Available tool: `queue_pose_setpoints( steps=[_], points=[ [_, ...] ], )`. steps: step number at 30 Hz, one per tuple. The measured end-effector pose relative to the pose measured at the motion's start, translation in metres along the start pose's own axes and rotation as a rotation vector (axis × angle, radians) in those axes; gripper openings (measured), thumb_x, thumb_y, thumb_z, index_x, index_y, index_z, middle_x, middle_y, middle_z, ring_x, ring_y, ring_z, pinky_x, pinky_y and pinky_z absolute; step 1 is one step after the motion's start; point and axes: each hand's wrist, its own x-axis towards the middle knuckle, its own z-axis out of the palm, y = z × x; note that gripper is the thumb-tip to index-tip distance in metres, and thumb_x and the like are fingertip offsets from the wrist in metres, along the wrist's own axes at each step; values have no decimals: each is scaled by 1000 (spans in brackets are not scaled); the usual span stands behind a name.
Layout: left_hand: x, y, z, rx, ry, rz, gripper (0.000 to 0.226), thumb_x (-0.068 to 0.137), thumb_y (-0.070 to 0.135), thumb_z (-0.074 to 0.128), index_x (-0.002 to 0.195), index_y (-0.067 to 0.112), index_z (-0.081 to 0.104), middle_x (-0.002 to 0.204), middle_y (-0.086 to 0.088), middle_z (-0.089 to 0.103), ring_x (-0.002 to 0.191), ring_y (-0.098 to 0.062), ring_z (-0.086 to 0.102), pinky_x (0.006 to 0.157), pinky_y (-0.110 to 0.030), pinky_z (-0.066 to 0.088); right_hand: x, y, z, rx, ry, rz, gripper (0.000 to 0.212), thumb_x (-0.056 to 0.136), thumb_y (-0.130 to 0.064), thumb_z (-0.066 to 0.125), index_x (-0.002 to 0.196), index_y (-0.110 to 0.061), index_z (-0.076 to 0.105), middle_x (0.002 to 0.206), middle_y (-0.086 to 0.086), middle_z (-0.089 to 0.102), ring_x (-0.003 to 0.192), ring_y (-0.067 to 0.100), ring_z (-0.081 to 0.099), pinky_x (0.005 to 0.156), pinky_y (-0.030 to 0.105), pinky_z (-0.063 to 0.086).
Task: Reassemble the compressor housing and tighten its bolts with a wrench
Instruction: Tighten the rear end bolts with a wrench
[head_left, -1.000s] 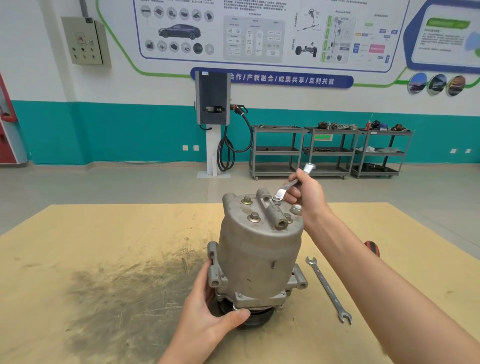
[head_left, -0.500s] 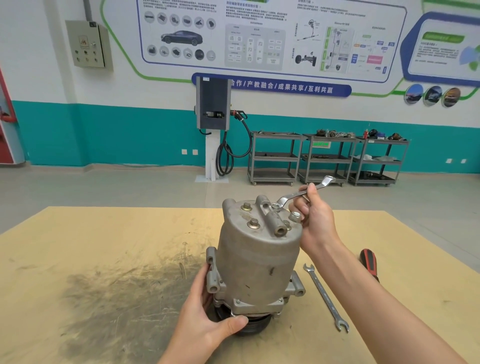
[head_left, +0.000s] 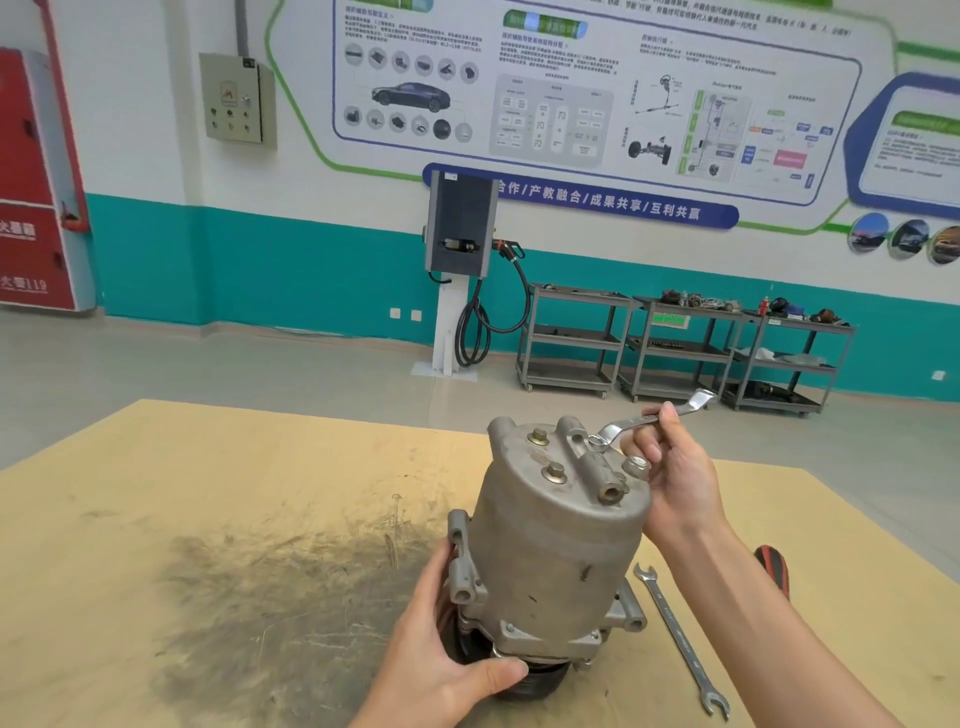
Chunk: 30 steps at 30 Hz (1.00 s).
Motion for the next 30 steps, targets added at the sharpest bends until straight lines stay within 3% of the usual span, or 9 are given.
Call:
queue_pose_setpoints(
  steps=[6, 10, 16, 22, 30],
  points=[
    [1, -5, -1, 22, 12, 7, 114, 43, 58, 95, 135, 47, 29, 127, 43, 51, 123, 8, 53, 98, -15, 43, 6, -23, 8, -186, -16, 121, 29, 105, -24, 33, 79, -16, 43, 44, -6, 31, 37, 7, 27, 34, 16, 23],
    [1, -7, 0, 18, 9, 12, 112, 44, 57, 95, 135, 45, 30, 126, 43, 53, 122, 9, 53, 92, -8, 43, 8, -42, 15, -188, 13, 113, 27, 105, -22, 31, 84, -14, 45, 46, -4, 35, 38, 7, 29, 36, 15, 24],
    [1, -5, 1, 8, 8, 12, 113, 42, 56, 95, 133, 45, 31, 124, 45, 52, 120, 11, 53, 89, -6, 44, -31, -49, 9, -183, -161, 69, 22, 101, -19, 41, 87, -10, 54, 52, 1, 47, 42, 10, 40, 38, 16, 34],
    [0, -1, 1, 1, 8, 21, 116, 39, 57, 96, 133, 45, 29, 122, 45, 53, 118, 13, 54, 88, -5, 43, -63, -45, 1, -312, -284, -16, 20, 89, -21, 54, 98, -4, 59, 63, 11, 60, 53, 15, 57, 47, 18, 50],
    [-1, 6, 4, -18, 9, 13, 118, 31, 60, 95, 129, 45, 29, 112, 49, 55, 111, 17, 56, 83, -3, 44, -79, -38, 5, -452, -377, -236, 20, 82, -23, 62, 87, -4, 57, 65, 18, 63, 57, 20, 61, 50, 20, 47]
  ],
)
